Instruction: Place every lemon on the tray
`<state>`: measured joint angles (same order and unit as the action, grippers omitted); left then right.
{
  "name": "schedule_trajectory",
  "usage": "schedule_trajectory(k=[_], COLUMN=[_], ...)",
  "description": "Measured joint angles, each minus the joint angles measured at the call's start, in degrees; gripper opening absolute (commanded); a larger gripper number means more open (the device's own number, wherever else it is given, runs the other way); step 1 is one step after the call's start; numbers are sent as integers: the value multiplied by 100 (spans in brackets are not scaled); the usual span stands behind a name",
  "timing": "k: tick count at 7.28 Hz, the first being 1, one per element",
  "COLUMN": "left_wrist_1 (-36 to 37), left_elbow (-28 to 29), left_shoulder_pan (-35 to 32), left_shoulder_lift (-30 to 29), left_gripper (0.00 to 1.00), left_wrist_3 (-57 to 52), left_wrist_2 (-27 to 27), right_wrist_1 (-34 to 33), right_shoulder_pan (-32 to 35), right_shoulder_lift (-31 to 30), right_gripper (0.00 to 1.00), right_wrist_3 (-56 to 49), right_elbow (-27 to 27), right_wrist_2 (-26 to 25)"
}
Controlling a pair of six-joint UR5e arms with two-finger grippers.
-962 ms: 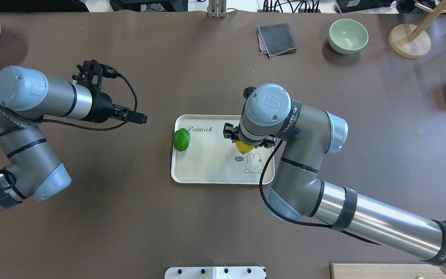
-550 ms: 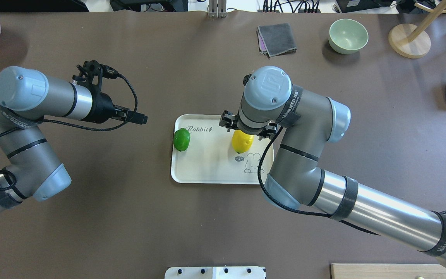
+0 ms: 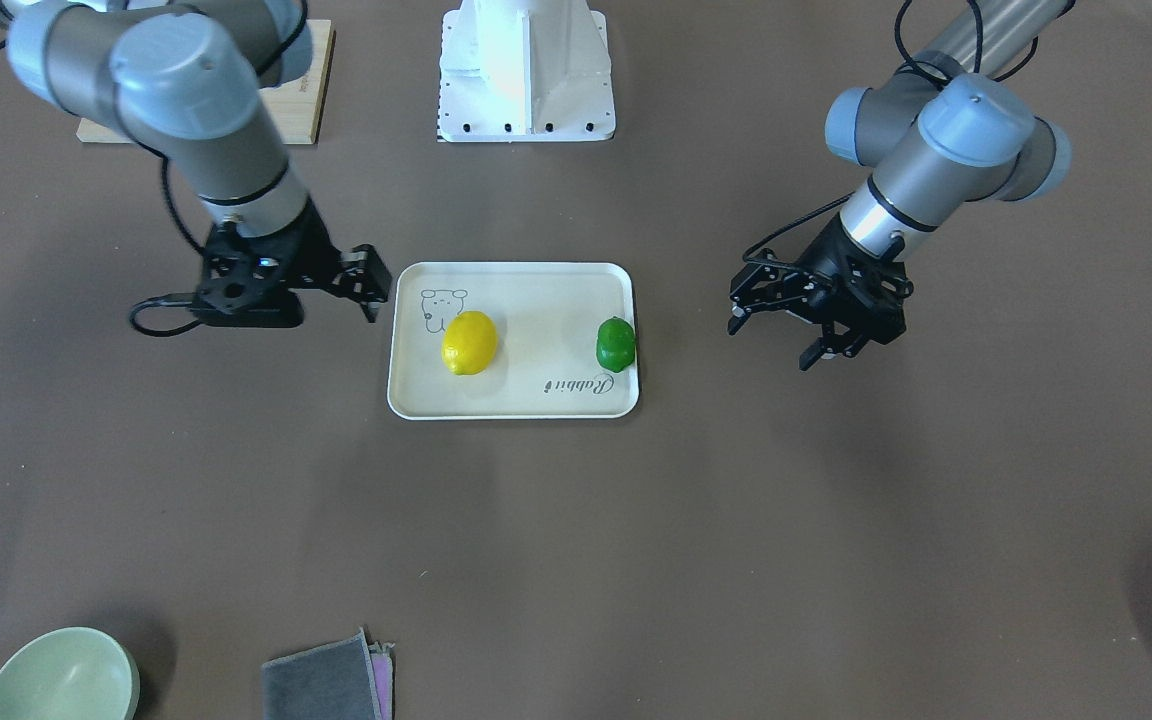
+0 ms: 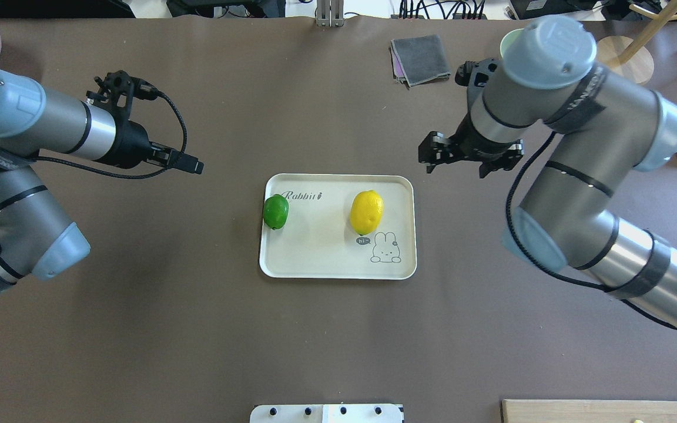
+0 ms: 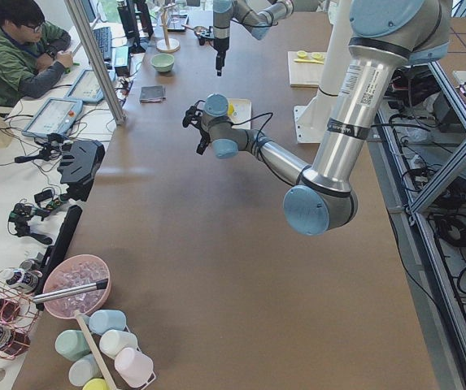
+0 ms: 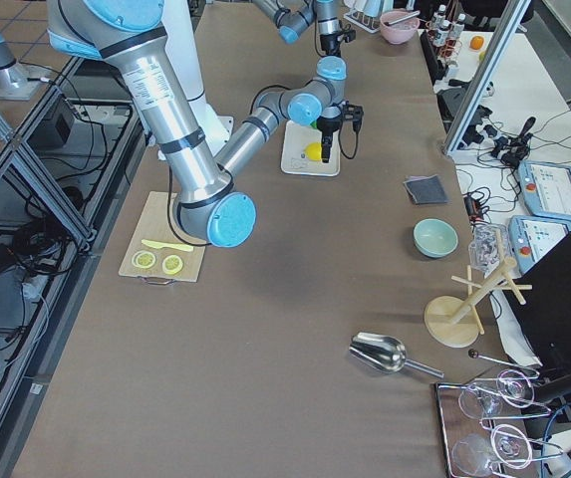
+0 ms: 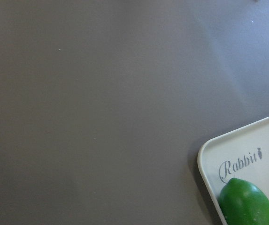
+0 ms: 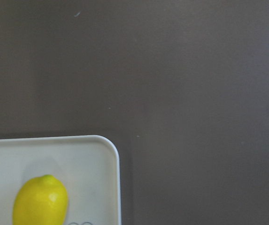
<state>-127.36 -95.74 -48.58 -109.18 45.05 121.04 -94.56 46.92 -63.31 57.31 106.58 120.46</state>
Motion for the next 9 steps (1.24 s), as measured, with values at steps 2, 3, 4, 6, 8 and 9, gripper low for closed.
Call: schedule_trajectory(k=[2,3,4,6,8,9], left_wrist_1=[801,1188,1587,2683,4099,4467], left_elbow=[-25,-37,-44,-34,-6,28], left_shoulder_pan=[-838,-1274,-1773,-2864,-3788,-4061], left_shoulder_lift=[48,126,241,397,482,694], left_gripper=[99,99,99,99,99,99], left_wrist_3=[-1270,-2025,-2902,-4826,-6776,-7230], left_wrist_2=[591,776,968,1399,1507,1477], right_wrist_1=[-18,-10,6,-16,1,20], right_shoulder_pan=[936,1447,2073,3268,4204,4575], right_shoulder_lift=[-954,-1537,-2179,-3141,-3789,-4125], right_gripper=[100,100,100,100,100,100], right_wrist_3=[-1733,-2687,-3838,-5943,-7145,-7497], right_elbow=[278,420,547,590,398,240], right_wrist_2=[504,598,634,646,671,692])
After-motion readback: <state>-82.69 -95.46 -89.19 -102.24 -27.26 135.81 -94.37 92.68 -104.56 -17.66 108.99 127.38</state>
